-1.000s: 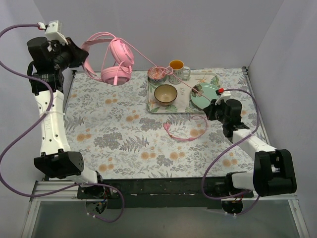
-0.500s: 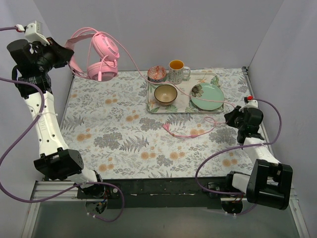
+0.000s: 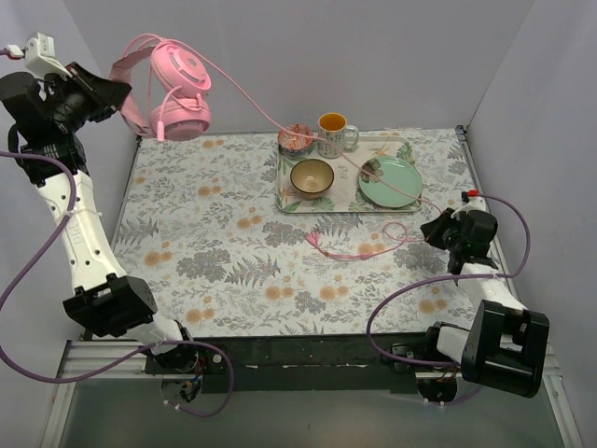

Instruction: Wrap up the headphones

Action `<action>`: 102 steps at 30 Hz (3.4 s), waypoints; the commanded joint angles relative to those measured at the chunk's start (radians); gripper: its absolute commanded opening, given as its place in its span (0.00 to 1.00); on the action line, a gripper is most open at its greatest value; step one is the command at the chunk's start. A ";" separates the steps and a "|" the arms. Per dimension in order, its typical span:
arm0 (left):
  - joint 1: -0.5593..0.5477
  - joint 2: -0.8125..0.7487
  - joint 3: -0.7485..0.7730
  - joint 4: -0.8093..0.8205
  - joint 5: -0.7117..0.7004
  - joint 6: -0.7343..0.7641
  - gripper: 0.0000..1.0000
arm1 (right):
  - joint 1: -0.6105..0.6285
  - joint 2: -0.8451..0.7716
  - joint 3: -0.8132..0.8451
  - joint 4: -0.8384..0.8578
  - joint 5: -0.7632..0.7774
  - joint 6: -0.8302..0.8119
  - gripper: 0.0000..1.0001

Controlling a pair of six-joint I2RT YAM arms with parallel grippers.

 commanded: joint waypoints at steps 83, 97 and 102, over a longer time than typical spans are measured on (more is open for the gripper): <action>-0.224 -0.024 -0.381 0.434 -0.685 0.021 0.00 | 1.380 1.085 1.728 -0.860 0.066 -0.332 0.01; -0.329 -0.084 -0.689 0.782 -0.856 0.627 0.00 | 1.373 0.739 1.657 -1.083 0.291 -0.449 0.01; -0.358 -0.105 -0.778 0.791 -0.774 0.759 0.00 | 1.363 0.665 1.703 -1.057 0.411 -0.498 0.01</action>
